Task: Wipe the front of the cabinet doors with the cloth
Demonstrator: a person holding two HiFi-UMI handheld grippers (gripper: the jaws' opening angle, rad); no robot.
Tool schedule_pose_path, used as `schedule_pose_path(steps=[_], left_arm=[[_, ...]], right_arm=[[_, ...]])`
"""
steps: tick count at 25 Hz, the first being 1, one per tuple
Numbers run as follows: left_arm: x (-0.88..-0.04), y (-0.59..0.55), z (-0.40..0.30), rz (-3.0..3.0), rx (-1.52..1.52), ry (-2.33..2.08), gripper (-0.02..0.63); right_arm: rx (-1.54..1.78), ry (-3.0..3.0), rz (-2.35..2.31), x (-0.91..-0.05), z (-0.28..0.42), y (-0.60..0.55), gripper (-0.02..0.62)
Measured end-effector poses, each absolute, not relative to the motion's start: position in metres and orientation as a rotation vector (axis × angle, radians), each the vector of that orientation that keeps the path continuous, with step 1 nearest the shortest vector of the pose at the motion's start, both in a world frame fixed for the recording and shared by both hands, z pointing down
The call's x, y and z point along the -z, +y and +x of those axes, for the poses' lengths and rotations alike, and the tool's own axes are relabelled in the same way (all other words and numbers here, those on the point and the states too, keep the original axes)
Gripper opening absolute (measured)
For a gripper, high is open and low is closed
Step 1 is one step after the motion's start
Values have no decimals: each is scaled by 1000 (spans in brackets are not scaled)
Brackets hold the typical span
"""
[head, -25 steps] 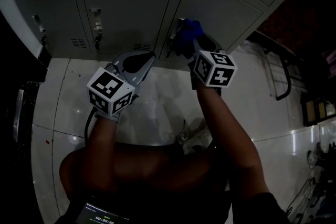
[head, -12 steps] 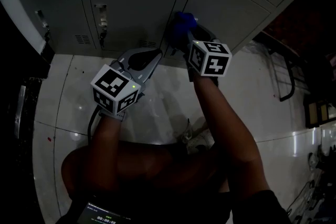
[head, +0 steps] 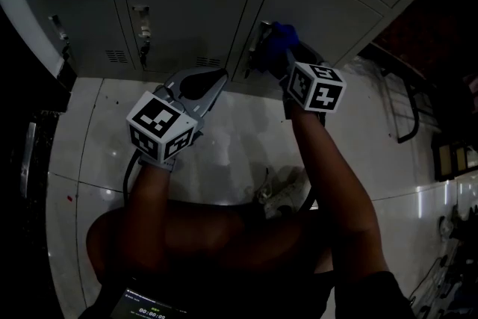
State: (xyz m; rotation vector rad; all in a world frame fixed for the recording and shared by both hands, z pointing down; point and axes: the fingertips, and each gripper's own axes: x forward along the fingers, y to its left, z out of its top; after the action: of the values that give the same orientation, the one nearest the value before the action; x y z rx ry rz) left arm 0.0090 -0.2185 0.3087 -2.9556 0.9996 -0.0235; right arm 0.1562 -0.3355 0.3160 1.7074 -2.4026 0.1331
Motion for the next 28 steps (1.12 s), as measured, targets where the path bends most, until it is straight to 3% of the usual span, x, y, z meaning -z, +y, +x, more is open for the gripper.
schedule_pose_path(steps=[28], left_arm=[[-314, -219, 13, -2953, 67, 990, 0]], right_arm=[[-246, -2125, 2155, -317, 361, -313, 77]])
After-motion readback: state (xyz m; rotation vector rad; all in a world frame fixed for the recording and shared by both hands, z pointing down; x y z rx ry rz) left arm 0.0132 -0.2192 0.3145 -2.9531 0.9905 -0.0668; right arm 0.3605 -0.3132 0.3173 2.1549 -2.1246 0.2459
